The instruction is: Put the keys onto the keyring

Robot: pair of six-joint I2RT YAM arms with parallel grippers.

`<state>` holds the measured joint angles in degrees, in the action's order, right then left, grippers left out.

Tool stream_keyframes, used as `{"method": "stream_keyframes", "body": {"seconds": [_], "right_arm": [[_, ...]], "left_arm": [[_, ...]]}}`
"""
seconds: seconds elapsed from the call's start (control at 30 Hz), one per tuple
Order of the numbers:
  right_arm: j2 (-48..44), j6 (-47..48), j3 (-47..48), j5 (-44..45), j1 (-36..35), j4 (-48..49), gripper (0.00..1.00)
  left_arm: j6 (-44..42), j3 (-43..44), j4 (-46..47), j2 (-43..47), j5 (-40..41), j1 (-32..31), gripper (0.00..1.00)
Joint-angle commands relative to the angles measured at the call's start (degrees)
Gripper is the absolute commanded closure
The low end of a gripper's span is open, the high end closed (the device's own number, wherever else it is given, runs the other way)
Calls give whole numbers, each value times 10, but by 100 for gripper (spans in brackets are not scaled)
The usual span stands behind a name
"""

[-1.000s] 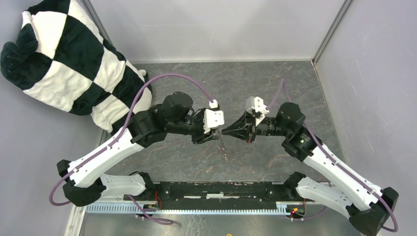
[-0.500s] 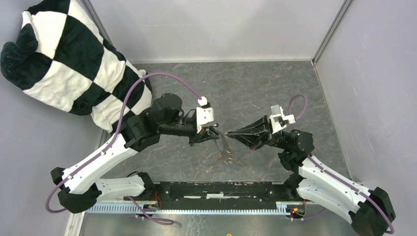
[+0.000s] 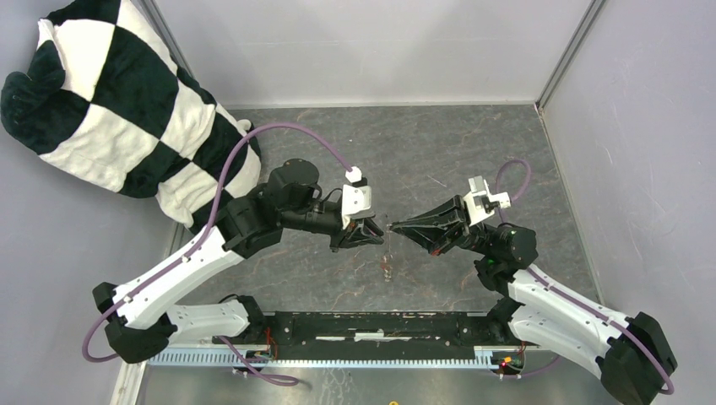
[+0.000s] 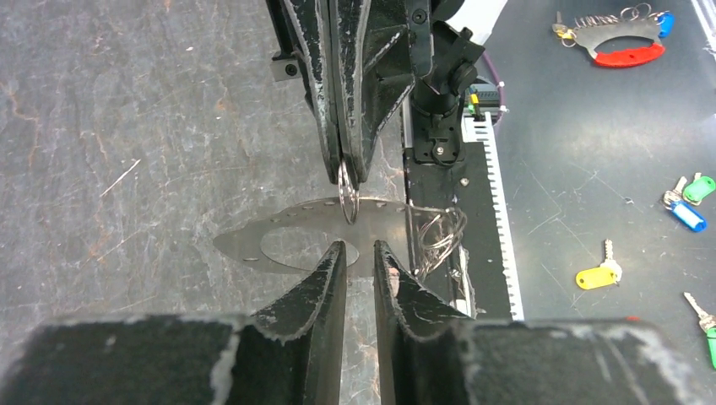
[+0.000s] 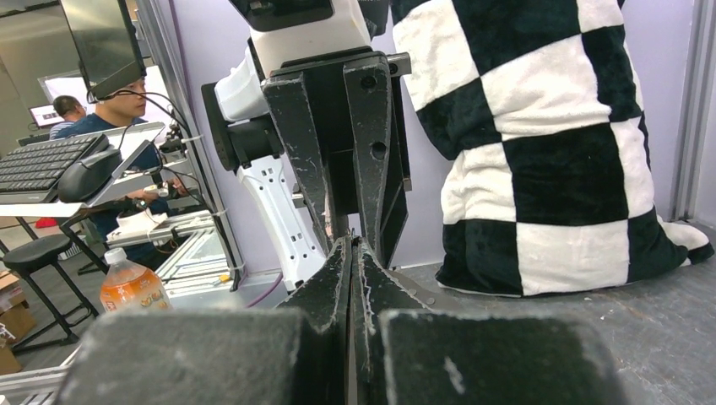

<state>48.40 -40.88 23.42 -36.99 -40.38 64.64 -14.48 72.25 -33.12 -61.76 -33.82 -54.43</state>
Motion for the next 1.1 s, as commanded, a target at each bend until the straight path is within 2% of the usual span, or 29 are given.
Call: {"method": "stream_keyframes", "body": {"seconds": [0.0,0.27,0.5,0.63,1.0,1.07], "right_arm": [[-3,-3,7,11,0,34,100],[7,3,5,8,-3,31,100],[11,-3,-1,10,-6,47,100],[11,-7,-3,10,-5,54,100],[18,-13,-7,-10,-7,57,100],[20,-12,-3,-14,-9,51,100]], "left_arm": [[35,18,39,-12,-37,1,75],[59,19,68,-18,-39,2,74],[74,26,71,-21,-39,2,68],[67,24,66,-21,-31,3,83],[57,29,63,-20,9,6,83],[53,29,62,-20,8,6,89]]}}
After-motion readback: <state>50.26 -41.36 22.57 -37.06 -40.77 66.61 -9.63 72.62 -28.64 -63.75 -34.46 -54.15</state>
